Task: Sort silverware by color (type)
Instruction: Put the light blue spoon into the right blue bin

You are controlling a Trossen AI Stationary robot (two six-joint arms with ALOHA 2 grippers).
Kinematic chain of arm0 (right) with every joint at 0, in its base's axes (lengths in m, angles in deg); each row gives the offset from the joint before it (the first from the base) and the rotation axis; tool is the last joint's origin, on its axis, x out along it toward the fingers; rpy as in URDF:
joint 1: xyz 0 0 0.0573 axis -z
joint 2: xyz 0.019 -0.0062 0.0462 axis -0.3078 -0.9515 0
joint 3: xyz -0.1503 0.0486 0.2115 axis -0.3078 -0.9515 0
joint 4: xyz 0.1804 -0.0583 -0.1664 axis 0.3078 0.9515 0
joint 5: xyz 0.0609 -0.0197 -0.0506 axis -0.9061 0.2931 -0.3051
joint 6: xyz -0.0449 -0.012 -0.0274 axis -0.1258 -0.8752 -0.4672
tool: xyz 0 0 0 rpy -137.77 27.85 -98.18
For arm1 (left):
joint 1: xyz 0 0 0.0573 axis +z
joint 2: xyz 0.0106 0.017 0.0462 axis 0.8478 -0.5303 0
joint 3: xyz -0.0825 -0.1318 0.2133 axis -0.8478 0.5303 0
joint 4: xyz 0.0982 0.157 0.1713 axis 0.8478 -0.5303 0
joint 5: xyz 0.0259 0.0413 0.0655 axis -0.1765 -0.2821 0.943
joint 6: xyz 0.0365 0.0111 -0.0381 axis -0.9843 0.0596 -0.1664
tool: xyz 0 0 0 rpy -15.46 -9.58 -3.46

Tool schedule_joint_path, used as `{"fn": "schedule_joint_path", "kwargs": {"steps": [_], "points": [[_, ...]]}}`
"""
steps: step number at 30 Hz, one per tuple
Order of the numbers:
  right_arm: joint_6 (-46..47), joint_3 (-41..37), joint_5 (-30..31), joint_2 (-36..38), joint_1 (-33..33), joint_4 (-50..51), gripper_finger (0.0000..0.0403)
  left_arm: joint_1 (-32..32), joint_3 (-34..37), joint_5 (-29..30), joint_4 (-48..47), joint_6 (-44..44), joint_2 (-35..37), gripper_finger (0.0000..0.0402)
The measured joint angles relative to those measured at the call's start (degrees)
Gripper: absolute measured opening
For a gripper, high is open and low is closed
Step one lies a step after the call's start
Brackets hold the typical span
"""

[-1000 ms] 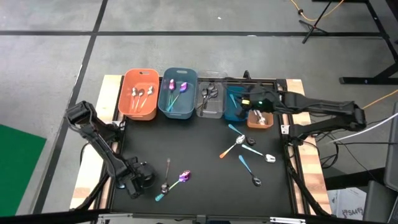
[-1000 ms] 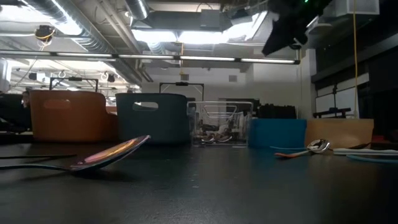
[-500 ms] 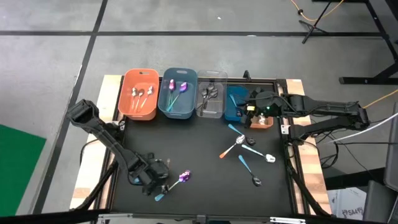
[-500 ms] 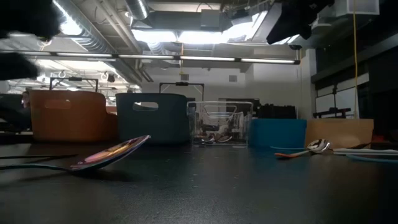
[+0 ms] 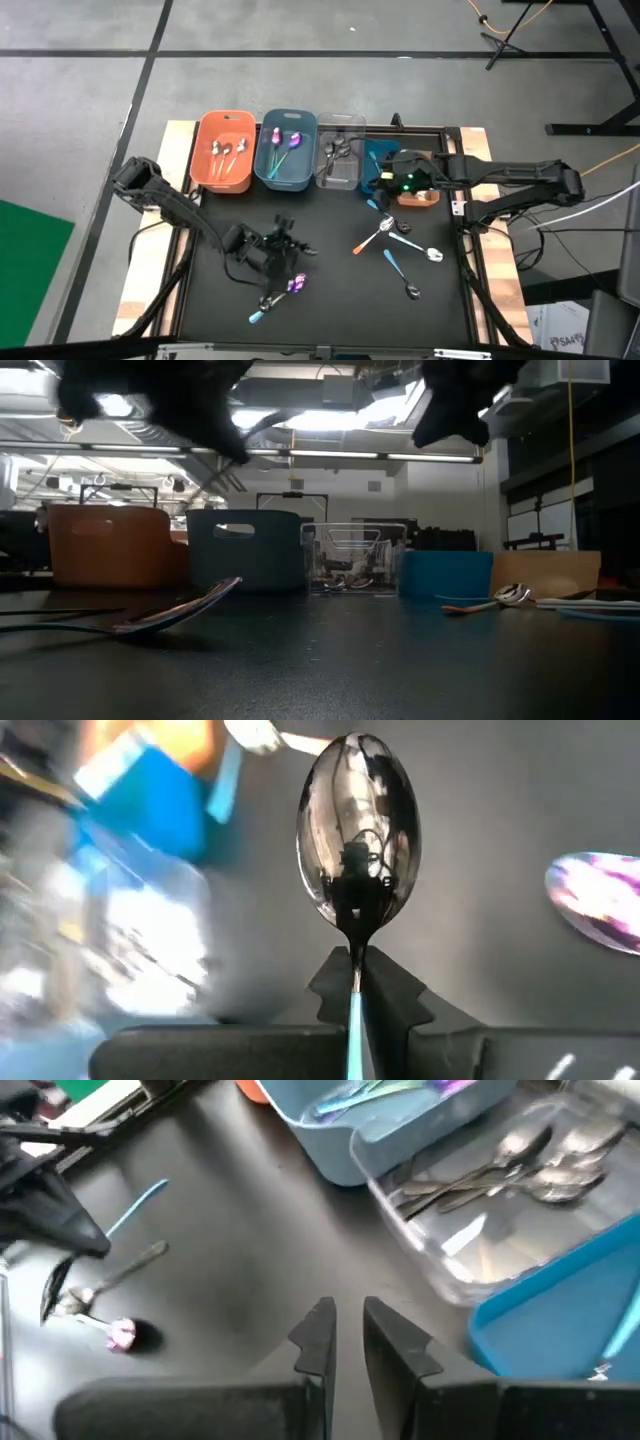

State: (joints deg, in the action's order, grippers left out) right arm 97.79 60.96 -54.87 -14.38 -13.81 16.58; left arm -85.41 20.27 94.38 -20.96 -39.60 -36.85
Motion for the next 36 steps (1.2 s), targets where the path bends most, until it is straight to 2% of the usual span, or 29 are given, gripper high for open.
{"fn": "schedule_joint_path", "kwargs": {"steps": [3,7,11,20,29,36], "points": [[5.2,0.0,-2.9,-2.3,0.0,-2.9,0.0046,1.7,-0.1,2.6,7.6,-13.4,0.0,0.0006],[12.8,0.0,-7.1,-5.4,0.0,-9.1,0.0046,3.6,-0.1,3.2,17.5,-32.0,0.0,0.0006],[18.4,0.0,-9.5,-7.6,0.0,-15.4,0.0046,5.3,-0.1,3.5,24.1,-43.8,0.0,0.0006],[23.1,0.0,-14.0,-10.9,0.0,-25.2,0.0046,7.7,-0.1,3.6,28.3,-56.5,0.0,0.0006],[23.1,0.0,-12.9,-13.3,0.0,-29.4,0.0046,9.7,-0.1,3.4,30.3,-65.3,0.0,0.0006],[23.1,0.0,-12.7,-14.9,0.0,-30.6,0.0046,12.0,-0.1,-1.8,30.2,-67.0,0.0,0.0006]]}}
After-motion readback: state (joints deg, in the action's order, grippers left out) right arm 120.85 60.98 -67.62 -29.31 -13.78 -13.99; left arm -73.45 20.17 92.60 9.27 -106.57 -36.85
